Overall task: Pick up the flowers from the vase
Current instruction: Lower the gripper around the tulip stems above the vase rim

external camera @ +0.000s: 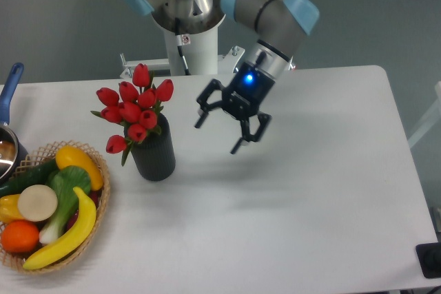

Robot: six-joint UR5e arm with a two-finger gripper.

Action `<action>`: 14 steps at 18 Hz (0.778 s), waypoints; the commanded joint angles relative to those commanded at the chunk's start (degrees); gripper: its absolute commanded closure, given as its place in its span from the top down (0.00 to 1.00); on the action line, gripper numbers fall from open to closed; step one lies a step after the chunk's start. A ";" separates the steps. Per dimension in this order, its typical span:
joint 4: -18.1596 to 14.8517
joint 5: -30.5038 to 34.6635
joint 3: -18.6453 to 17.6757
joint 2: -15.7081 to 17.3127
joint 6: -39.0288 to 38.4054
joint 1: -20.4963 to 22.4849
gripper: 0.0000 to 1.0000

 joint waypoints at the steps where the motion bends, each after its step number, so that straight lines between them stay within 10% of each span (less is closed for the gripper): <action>1: 0.00 -0.35 -1.05 1.23 0.00 -0.09 1.00; 6: 0.00 -2.55 -7.21 6.16 0.26 -0.70 1.00; 14: 0.18 -2.64 -8.36 5.20 0.09 -5.36 1.00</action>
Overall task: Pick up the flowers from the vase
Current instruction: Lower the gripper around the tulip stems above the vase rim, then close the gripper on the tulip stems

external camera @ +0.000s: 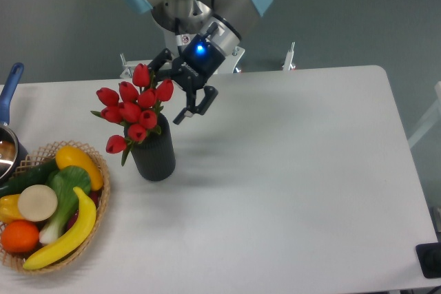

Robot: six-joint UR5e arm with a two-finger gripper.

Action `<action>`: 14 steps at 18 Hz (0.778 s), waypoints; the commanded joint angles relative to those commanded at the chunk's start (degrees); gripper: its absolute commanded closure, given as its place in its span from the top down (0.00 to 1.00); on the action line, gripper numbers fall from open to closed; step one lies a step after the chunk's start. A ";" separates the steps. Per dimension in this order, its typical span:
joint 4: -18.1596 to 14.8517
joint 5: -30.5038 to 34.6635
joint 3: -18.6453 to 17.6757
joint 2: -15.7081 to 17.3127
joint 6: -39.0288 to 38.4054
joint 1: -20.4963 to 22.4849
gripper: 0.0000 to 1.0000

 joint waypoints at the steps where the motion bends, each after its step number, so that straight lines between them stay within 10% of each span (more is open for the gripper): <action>1: 0.00 0.00 0.00 -0.26 0.00 -0.17 1.00; 14: 0.18 -0.18 1.14 -2.81 -0.18 -3.34 1.00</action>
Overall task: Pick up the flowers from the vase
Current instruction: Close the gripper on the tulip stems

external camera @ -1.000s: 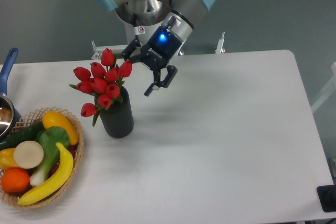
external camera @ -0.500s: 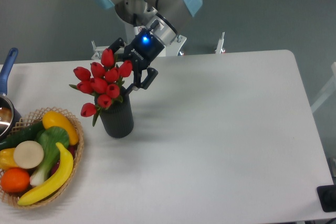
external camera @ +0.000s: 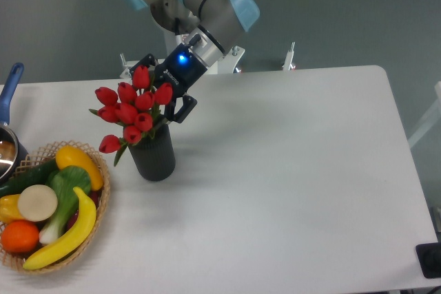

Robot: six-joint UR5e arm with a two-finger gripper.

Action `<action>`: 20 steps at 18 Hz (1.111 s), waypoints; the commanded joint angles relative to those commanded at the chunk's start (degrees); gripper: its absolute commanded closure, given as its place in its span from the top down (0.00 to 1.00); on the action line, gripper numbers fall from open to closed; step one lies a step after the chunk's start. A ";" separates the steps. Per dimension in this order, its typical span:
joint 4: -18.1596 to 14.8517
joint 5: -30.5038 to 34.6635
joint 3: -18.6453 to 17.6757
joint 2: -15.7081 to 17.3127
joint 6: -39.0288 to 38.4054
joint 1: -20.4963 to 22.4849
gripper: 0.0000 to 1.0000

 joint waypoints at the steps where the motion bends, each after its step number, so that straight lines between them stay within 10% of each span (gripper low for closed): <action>1: -0.09 0.00 0.00 0.00 0.00 0.00 1.00; 4: -0.09 0.00 -0.09 -0.09 0.00 0.09 0.90; 11: -0.09 0.70 0.53 0.17 0.00 0.09 0.14; 20: -0.09 0.09 0.97 2.02 -0.88 0.61 0.08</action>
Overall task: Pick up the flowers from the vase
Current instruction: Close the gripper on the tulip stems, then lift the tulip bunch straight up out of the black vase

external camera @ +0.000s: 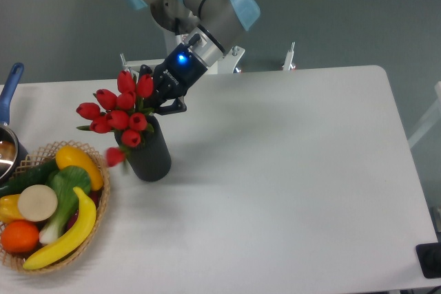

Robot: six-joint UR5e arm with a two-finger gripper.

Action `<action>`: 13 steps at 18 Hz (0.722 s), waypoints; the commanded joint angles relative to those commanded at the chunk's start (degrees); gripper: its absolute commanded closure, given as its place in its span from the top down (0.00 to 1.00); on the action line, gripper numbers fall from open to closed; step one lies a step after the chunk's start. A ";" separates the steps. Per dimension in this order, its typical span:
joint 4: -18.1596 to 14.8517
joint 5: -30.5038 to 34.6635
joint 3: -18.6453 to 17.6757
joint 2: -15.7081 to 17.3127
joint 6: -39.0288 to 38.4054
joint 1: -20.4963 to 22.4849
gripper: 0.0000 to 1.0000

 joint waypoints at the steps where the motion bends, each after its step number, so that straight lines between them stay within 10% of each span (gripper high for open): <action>1: 0.00 -0.09 0.17 0.70 -0.96 0.09 0.08; 13: -0.09 -1.50 5.63 4.57 -15.47 1.14 0.08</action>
